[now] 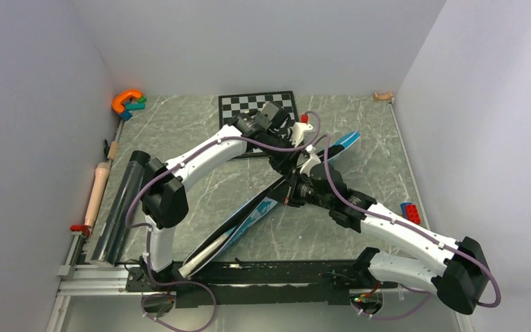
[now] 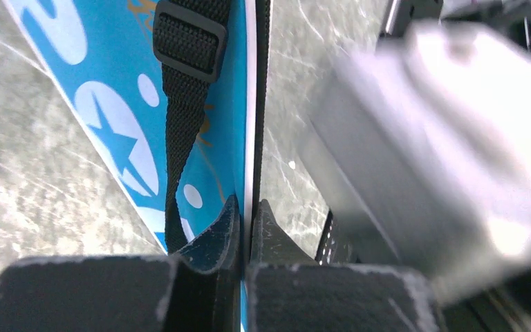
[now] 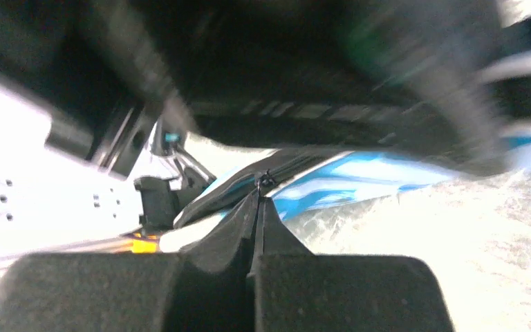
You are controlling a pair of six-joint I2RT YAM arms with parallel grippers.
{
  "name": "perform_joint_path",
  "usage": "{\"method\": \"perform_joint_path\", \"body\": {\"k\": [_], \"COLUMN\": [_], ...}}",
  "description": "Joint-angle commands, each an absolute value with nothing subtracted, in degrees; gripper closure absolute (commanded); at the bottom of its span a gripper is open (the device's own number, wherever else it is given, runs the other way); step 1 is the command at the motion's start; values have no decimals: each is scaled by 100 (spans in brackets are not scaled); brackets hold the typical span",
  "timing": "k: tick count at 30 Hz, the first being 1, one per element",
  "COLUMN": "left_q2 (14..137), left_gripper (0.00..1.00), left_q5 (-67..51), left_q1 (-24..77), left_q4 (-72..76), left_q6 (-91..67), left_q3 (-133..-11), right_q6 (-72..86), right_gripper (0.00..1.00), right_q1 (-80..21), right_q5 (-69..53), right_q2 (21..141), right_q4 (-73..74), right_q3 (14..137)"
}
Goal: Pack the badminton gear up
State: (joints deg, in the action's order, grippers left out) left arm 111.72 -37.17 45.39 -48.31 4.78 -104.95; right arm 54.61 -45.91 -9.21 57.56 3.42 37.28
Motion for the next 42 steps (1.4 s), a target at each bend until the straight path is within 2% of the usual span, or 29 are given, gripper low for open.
{"method": "perform_joint_path", "body": {"k": [1, 9, 16, 17, 18, 20, 21, 22, 26, 32, 42], "left_q2": [11433, 12003, 12006, 11979, 11929, 11789, 11738, 11677, 11597, 11469, 11303], "left_gripper": [100, 100, 100, 100, 100, 100, 100, 100, 100, 100, 100], "left_q5": [-3466, -3349, -3280, -3273, -3258, -3231, -3221, -3226, -3183, -3010, -2849], "left_q1": [4530, 4524, 4520, 4526, 4526, 4523, 4523, 4525, 4519, 4563, 4635], "left_q4": [-4335, -4198, -4108, -4088, -4043, -3910, -3856, -3821, -3749, -3570, -3600], "left_q6": [89, -322, -361, -356, -338, -334, -334, -348, -430, -611, -576], "left_q3": [-11392, -12542, -12620, -12575, -12503, -12295, -12187, -12138, -12036, -11915, -11815], "right_q6": [4935, 4354, 4328, 4405, 4495, 4673, 4750, 4819, 5128, 5969, 7071], "right_gripper": [100, 100, 99, 91, 76, 57, 42, 33, 20, 18, 23], "right_q1": [-5118, -5991, -6379, -6391, -6414, -6495, -6569, -6648, -6975, -7461, -7485], "right_q5": [-987, -539, 110, 288, 426, 825, 995, 1165, 1972, 3585, 5346], "right_q2": [5873, 6377, 6632, 6594, 6544, 6399, 6317, 6254, 6271, 6714, 8008], "right_q4": [455, 1210, 2075, 2251, 2411, 2700, 2812, 2922, 3598, 4600, 5791], "right_q3": [4478, 5099, 5495, 5509, 5507, 5526, 5528, 5539, 5862, 6403, 7222]}}
